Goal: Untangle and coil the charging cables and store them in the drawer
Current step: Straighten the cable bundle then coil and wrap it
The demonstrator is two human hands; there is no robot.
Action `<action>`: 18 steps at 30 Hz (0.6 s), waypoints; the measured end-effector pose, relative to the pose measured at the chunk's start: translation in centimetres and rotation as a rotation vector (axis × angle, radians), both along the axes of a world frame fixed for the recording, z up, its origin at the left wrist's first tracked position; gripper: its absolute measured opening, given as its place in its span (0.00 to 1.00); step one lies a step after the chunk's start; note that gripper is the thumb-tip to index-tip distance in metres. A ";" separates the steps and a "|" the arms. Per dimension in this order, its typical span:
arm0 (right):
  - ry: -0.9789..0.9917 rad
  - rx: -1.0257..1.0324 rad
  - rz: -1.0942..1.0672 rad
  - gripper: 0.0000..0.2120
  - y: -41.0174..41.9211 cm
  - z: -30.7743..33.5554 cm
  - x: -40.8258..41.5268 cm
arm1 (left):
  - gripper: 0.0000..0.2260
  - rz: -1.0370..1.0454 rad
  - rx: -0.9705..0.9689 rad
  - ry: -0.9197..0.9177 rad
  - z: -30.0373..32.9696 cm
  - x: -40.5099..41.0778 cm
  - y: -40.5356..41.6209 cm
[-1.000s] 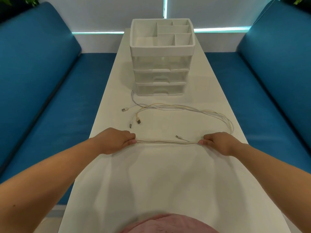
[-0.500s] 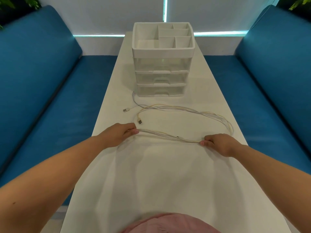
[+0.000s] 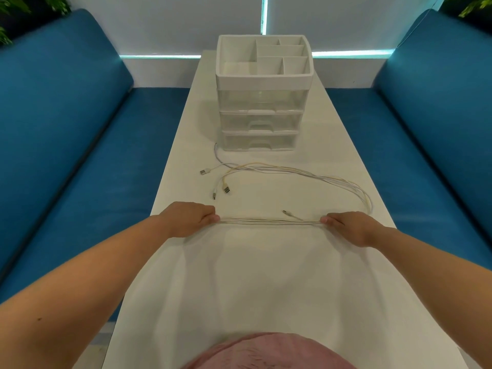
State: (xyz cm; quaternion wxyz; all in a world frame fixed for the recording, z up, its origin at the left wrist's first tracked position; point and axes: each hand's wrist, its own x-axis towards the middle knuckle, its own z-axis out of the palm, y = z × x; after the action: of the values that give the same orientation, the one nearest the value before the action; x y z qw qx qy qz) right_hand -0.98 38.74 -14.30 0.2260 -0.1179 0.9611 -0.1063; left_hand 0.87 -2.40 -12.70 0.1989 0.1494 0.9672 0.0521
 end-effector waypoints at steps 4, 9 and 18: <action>0.015 0.009 0.016 0.27 0.0 -0.3 0.3 | 0.17 0.001 -0.056 -0.014 -0.9 -0.5 0.1; 0.031 0.019 0.027 0.26 0.3 -0.5 0.6 | 0.20 0.049 -0.100 -0.075 -0.8 -0.9 0.0; 0.050 0.124 0.040 0.26 -0.9 0.3 -0.3 | 0.18 0.101 -0.238 -0.062 -0.3 -0.9 1.8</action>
State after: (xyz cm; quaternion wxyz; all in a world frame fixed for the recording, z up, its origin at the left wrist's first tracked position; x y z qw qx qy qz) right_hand -1.24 37.86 -13.99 0.2110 -0.1252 0.9686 -0.0389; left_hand -0.07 -0.56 -12.99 0.2422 0.0744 0.9662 -0.0483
